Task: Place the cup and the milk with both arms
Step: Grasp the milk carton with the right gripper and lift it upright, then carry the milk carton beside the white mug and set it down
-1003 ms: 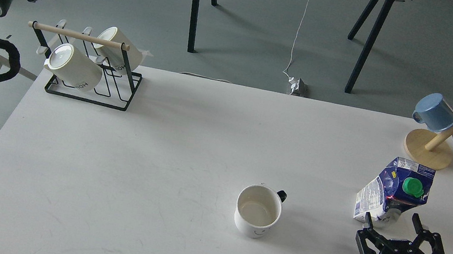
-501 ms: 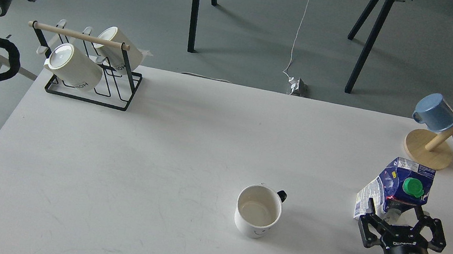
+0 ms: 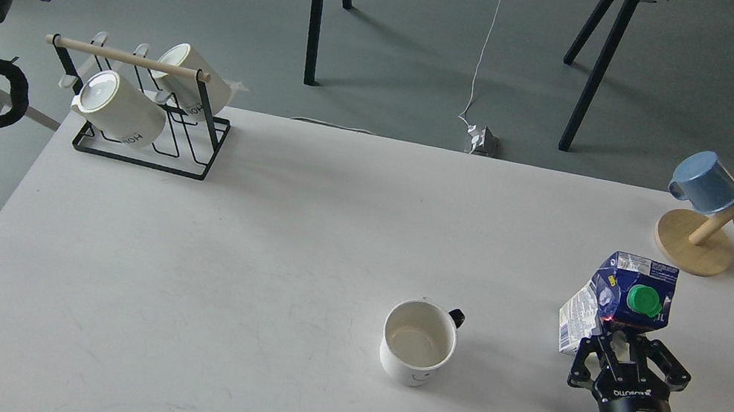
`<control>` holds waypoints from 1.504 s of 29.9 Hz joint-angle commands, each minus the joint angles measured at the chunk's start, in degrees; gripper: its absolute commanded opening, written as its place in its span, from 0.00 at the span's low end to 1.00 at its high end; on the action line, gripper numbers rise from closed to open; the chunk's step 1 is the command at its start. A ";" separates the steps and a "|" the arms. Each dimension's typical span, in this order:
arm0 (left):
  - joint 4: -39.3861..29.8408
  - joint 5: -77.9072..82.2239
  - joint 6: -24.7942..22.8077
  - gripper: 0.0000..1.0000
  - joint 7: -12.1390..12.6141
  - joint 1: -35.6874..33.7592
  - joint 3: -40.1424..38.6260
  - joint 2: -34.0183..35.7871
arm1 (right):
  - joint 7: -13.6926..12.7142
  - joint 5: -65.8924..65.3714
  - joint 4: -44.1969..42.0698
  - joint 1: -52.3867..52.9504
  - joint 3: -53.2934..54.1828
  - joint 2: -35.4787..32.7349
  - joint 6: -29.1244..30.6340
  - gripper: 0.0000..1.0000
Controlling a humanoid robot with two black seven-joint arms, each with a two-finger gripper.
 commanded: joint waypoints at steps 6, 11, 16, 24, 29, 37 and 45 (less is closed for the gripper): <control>0.00 -0.06 0.00 1.00 -0.42 0.75 -0.09 0.47 | -0.03 -3.74 3.69 -1.94 -8.00 3.71 0.00 0.31; 0.00 -0.06 -0.09 1.00 -0.42 0.75 -0.18 0.82 | -0.03 -6.82 4.57 -3.88 -9.42 4.77 0.00 0.31; 0.00 -0.06 0.00 1.00 -0.51 0.75 -0.09 0.74 | -0.03 -8.04 3.43 -2.65 -9.51 7.22 0.00 0.32; 0.00 -0.06 -0.18 1.00 -0.51 0.92 -0.09 0.82 | -0.03 -12.62 0.88 -1.06 -9.86 9.69 0.00 0.35; 0.00 -0.06 -0.27 1.00 -0.51 0.92 -0.09 0.74 | -0.03 -12.62 -0.08 -1.06 -10.39 9.69 0.00 0.55; 0.00 -0.06 -0.27 1.00 -0.51 1.01 -0.09 0.65 | -0.03 -12.44 -0.88 -1.15 -10.30 9.69 0.00 0.77; 0.00 -0.06 -0.36 1.00 -0.51 1.01 -0.09 0.74 | -0.03 -12.27 -0.70 -1.85 -10.30 9.69 0.00 0.94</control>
